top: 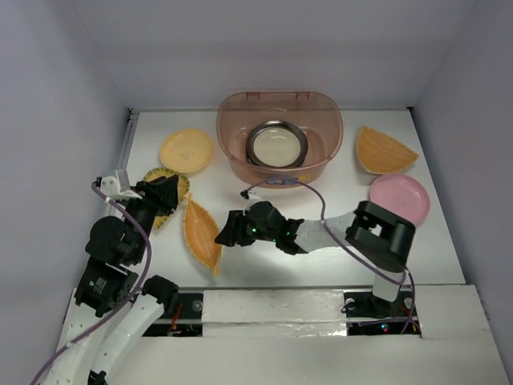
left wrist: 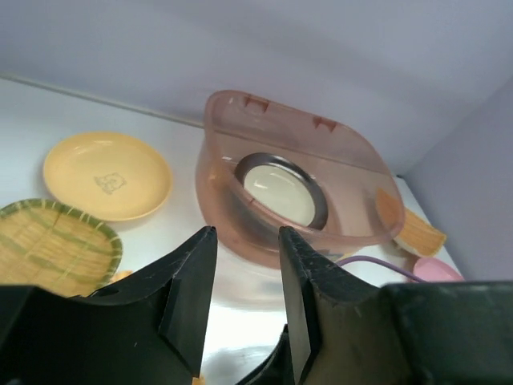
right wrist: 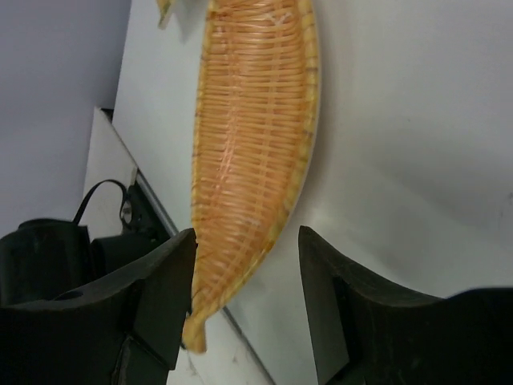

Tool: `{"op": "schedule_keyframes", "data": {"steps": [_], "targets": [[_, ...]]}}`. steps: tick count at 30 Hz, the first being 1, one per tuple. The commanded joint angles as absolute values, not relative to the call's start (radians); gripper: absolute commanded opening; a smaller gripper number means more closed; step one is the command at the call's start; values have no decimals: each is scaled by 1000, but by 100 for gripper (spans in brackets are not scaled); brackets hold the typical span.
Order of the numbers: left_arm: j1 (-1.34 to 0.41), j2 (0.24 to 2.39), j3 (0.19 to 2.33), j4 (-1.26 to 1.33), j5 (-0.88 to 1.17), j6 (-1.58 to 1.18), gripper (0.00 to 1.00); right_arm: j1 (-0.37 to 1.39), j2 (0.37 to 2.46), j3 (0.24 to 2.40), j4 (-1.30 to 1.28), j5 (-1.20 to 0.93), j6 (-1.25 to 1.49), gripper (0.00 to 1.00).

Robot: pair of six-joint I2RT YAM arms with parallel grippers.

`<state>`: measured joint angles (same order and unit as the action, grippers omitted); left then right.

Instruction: Place the plates into the plastic bin on the countertop

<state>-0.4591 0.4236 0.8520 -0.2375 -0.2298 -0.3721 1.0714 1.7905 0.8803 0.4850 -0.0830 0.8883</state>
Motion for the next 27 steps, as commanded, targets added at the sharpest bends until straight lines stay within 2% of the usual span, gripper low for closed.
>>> {"op": "schedule_keyframes", "data": {"steps": [1,6,9,10,12,15,17,22,27], "targets": [[-463,374,786,-247,-290,-318,34,1071,1885,949,620,-72,976,59],[-463,365,753,-224,-273,-299,38,1071,1968,1026,568,-71,992,53],[-463,380,750,-222,-244,-285,41,1071,1997,1034,578,-72,1006,46],[-463,383,752,-224,-239,-282,42,1071,1997,1020,586,-74,1014,31],[-463,385,752,-224,-236,-279,44,1071,1953,982,619,-54,1035,12],[-463,379,750,-218,-230,-276,47,1071,1824,882,621,-23,1037,0],[-463,377,752,-216,-226,-275,50,1071,1731,813,600,-8,1007,0],[-434,370,749,-209,-213,-275,53,1037,1354,819,313,86,856,0],[-397,357,744,-203,-183,-275,54,785,1180,908,166,75,697,0]]}}
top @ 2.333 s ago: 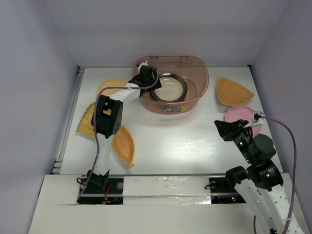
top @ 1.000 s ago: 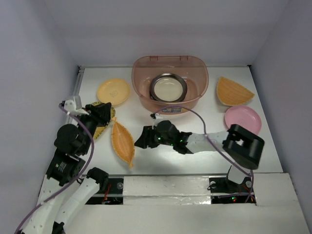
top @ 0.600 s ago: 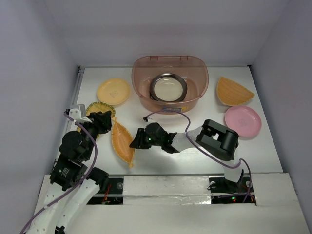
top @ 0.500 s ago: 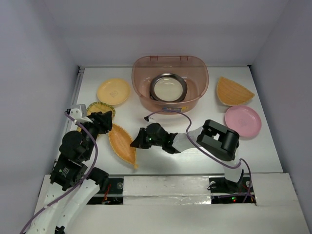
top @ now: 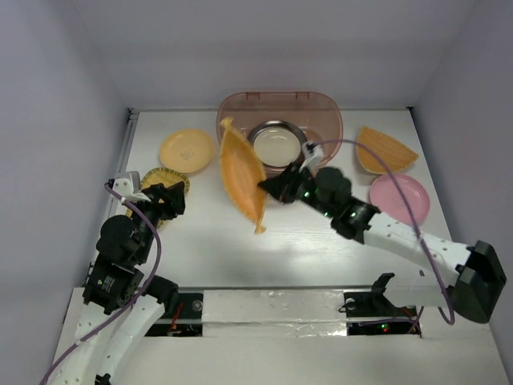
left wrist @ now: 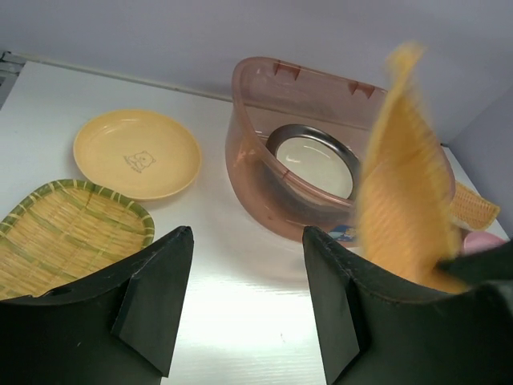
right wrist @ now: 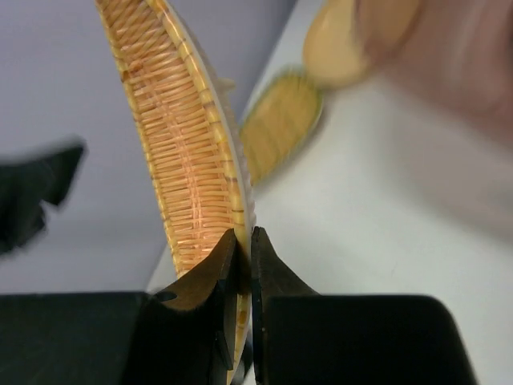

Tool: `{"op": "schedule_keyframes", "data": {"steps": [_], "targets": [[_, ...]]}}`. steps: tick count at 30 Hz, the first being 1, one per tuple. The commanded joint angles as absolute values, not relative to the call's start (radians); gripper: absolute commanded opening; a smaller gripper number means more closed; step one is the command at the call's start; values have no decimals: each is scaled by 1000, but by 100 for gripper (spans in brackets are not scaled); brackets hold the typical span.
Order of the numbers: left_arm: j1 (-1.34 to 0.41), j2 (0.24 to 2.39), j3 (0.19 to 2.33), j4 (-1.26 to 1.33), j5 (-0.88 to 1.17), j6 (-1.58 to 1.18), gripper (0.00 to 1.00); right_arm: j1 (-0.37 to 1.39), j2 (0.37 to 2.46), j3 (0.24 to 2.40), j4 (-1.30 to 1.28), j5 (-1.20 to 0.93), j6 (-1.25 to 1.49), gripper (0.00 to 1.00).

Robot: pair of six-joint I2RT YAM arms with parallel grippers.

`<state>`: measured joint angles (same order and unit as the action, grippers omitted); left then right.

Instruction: Place the plates into the plastic bin on the countertop

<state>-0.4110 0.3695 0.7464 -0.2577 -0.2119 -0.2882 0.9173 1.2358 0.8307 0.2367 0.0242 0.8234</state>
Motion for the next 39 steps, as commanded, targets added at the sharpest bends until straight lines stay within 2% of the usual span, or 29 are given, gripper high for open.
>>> {"op": "schedule_keyframes", "data": {"steps": [1,7,14,18,27,30,31,36,39], "targets": [[-397,357,742,-202,-178,-275,55,744,1184,966,147,55,672,0],[-388,353,742,-204,-164,-279,55,530,1425,1228,23,-46,546,0],[-388,344,742,-207,-158,-279,55,404,1733,1518,-107,-130,514,0],[-388,342,741,-204,-153,-279,56,381,1859,1682,-205,-150,489,0],[-379,341,739,-199,-147,-278,56,359,2092,1867,-342,-178,466,0],[-379,345,739,-199,-144,-278,56,359,2099,1873,-339,-173,465,9],[-379,345,739,-198,-143,-276,56,359,2095,1875,-339,-170,465,18],[-379,347,741,-198,-141,-276,56,359,2046,1884,-345,-158,460,22],[-370,342,739,-199,-144,-276,56,359,1982,1868,-341,-126,457,38]]}}
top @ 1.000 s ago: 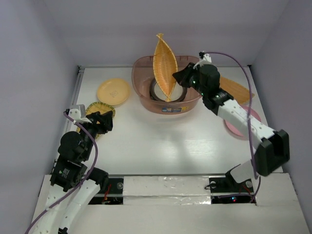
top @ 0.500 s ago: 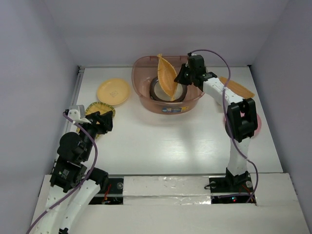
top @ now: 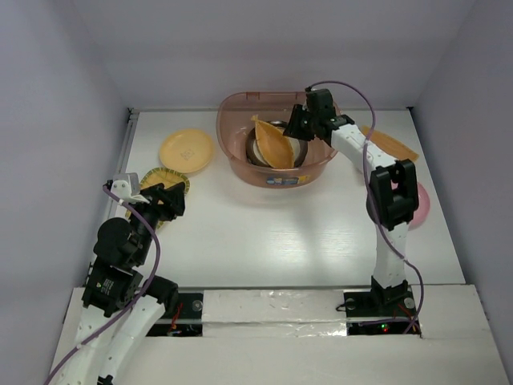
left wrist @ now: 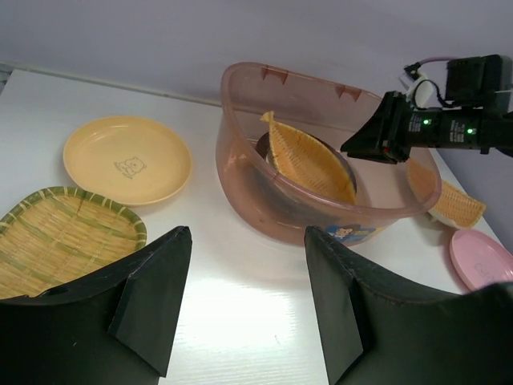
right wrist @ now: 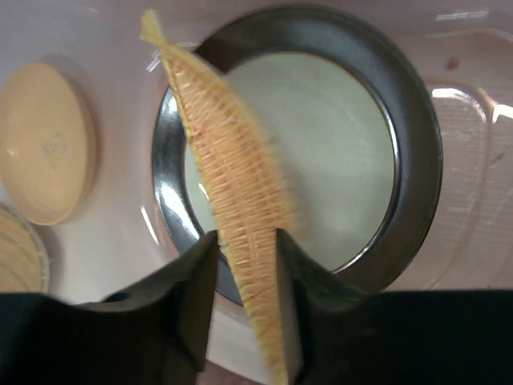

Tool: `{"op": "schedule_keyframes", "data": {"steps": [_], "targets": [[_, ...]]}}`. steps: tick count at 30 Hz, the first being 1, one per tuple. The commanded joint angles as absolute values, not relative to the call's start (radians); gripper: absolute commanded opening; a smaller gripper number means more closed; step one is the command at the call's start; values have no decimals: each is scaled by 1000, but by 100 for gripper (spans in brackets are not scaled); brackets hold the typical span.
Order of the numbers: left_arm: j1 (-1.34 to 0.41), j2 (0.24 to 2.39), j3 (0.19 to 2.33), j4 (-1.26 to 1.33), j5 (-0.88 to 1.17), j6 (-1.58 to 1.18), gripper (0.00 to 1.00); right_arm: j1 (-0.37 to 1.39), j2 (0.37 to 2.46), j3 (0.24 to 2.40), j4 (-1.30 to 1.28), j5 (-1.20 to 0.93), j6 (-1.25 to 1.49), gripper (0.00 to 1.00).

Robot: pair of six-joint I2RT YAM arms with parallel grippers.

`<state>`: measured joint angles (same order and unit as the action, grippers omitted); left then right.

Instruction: Place the plates into the plastic bin on the countertop

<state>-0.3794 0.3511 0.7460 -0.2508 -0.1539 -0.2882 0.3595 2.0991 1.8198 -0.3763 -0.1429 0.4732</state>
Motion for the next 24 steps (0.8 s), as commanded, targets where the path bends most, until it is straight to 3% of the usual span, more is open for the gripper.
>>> {"op": "schedule_keyframes", "data": {"steps": [1,4,6,7,9,10,14,15,19,20,24], "targets": [[-370,342,739,-199,-144,-276,56,359,1965,1855,-342,-120,457,42],[-370,342,739,-199,-144,-276,56,359,1882,1778,-296,-120,460,54],[-370,344,741,-196,-143,-276,56,359,1823,1747,-270,-139,468,50],[-370,342,741,-196,-143,-276,56,379,1797,1720,-240,-152,474,36],[-370,339,741,-198,-143,-278,56,415,1725,1625,-177,-173,494,20],[-361,339,741,-196,-144,-278,56,443,1712,1603,-137,-173,500,2],[-351,328,742,-195,-156,-278,50,647,1727,1554,-54,-134,528,0],[-351,319,744,-198,-161,-278,47,719,1747,1555,-34,-127,561,0],[-351,288,746,-204,-199,-284,7,862,1920,1598,80,-94,652,2],[-351,279,746,-204,-218,-285,1,885,1951,1618,83,-84,666,1],[-351,253,746,-204,-241,-294,0,974,2072,1660,152,-13,782,2]]}}
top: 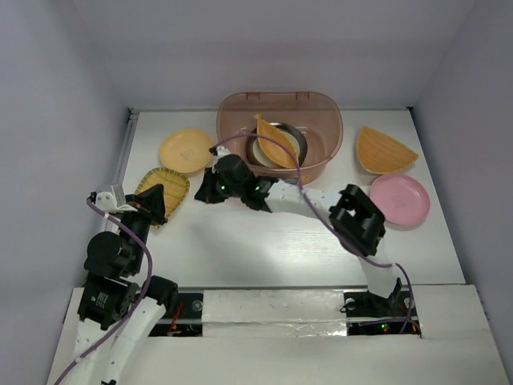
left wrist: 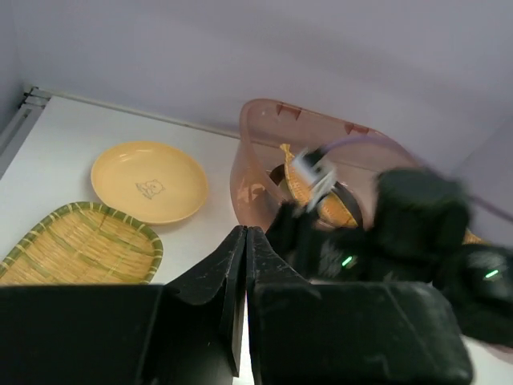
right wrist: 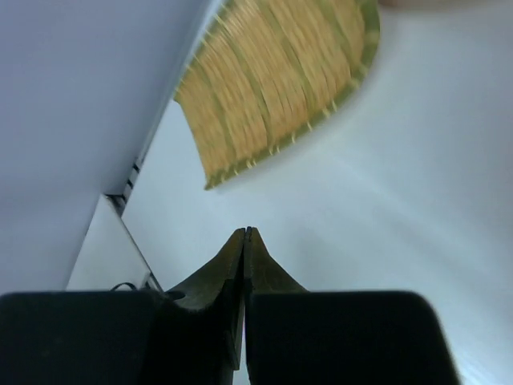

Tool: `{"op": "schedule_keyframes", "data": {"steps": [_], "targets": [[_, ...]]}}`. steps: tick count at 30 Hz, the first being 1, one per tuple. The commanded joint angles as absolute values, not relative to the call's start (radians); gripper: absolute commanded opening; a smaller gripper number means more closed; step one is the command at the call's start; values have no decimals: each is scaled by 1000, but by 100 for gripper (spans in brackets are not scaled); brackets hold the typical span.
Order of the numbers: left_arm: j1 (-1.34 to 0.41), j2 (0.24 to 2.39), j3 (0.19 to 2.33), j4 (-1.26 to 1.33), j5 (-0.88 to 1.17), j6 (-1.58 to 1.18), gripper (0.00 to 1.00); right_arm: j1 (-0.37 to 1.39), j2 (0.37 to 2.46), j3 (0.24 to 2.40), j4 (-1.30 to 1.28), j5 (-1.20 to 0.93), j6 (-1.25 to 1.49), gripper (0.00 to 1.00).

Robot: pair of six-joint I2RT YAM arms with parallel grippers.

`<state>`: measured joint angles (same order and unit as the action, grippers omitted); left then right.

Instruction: Place the plates into the plastic bin on the countertop

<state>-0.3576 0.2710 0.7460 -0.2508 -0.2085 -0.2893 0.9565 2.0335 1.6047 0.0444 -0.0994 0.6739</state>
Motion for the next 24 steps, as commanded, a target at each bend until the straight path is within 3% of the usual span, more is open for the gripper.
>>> {"op": "schedule_keyframes", "data": {"steps": [1,3,4,7,8,18,24], "targets": [[-351,253,746,-203,-235,-295,0,998,2116,1672,169,0,823,9],[-351,253,744,-198,-224,-295,2,1017,2157,1683,184,52,862,18],[-351,252,742,-196,-221,-296,9,1026,2177,1684,199,72,882,31],[-351,249,742,-193,-204,-296,17,1039,2246,1707,212,121,945,51],[-351,247,741,-193,-201,-296,18,1048,2262,1716,212,133,957,54],[-351,230,739,-190,-184,-299,22,1048,2417,1796,258,152,1075,59],[-351,227,738,-190,-181,-299,23,1048,2546,1982,151,118,1058,58]]}}
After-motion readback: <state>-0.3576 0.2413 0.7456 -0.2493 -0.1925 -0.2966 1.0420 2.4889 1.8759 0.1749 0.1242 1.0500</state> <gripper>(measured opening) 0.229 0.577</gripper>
